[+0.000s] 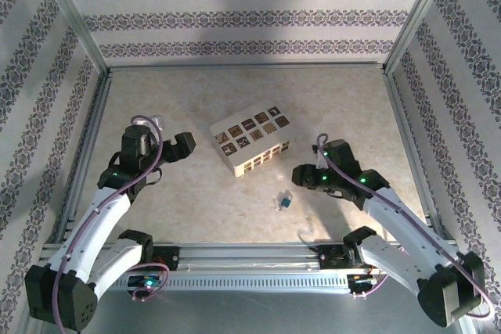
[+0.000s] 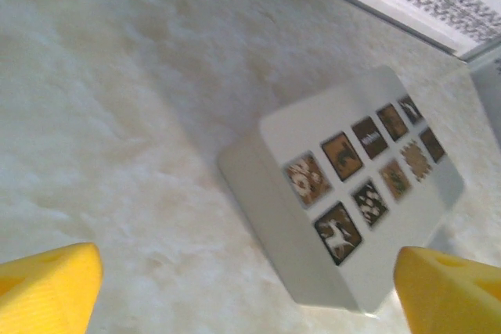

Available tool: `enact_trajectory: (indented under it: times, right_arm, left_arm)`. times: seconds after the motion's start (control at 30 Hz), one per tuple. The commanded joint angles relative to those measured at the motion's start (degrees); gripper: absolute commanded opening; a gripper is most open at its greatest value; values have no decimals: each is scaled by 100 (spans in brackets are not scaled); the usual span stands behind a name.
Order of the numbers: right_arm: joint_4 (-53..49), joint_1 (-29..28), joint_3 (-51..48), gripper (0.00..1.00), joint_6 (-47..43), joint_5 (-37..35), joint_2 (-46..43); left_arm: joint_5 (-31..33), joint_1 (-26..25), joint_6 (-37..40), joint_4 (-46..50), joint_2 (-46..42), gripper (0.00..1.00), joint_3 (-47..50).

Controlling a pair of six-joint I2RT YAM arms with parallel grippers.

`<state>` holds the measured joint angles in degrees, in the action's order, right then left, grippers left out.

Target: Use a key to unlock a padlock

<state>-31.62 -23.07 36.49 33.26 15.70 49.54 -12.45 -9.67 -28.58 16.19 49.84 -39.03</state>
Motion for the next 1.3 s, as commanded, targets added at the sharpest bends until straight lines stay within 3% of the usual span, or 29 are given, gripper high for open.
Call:
enact_trajectory:
  times: [0.0, 0.1, 0.17, 0.33, 0.6, 0.8, 1.03, 1.1, 1.17, 1.27]
  right_arm:
    - [-316, 408, 317, 51, -703, -709, -305]
    - [51, 823, 326, 60, -1180, -1295, -549]
    - [552, 1118, 174, 72, -1559, -1610, -663]
    - [2758, 1919, -754, 98, -2318, -1729, -515]
    - [6587, 2232, -1843, 98, -2830, -1372, 1347]
    - [8373, 2346, -2013, 98, -3192, -1102, 2633]
    - [9269, 2628, -1753, 99, -3006, -351, 3979]
    - [8565, 2625, -1532, 98, -3090, -438, 3767]
    - [8720, 2582, -1534, 98, -3082, -549, 3850]
    - [8689, 2525, -1538, 98, -3049, -892, 3828]
  left_arm:
    - [1196, 155, 375, 16, -320, 99, -124]
    - [2105, 226, 712, -555, -578, 99, 158]
    - [2588, 286, 890, -1003, -664, 99, 387]
    - [2943, 632, 1202, -1915, -239, 99, 787]
    - [3659, 730, 2109, -3779, 832, 99, 1586]
    - [3202, 804, 2232, -5151, 1587, 99, 2081]
    - [2362, 824, 2537, -6959, 2764, 99, 2370]
    - [2175, 824, 2710, -7438, 3069, 99, 2331]
    - [2020, 827, 2709, -7388, 3363, 99, 2225]
    - [1649, 835, 2867, -8286, 4225, 99, 2274]
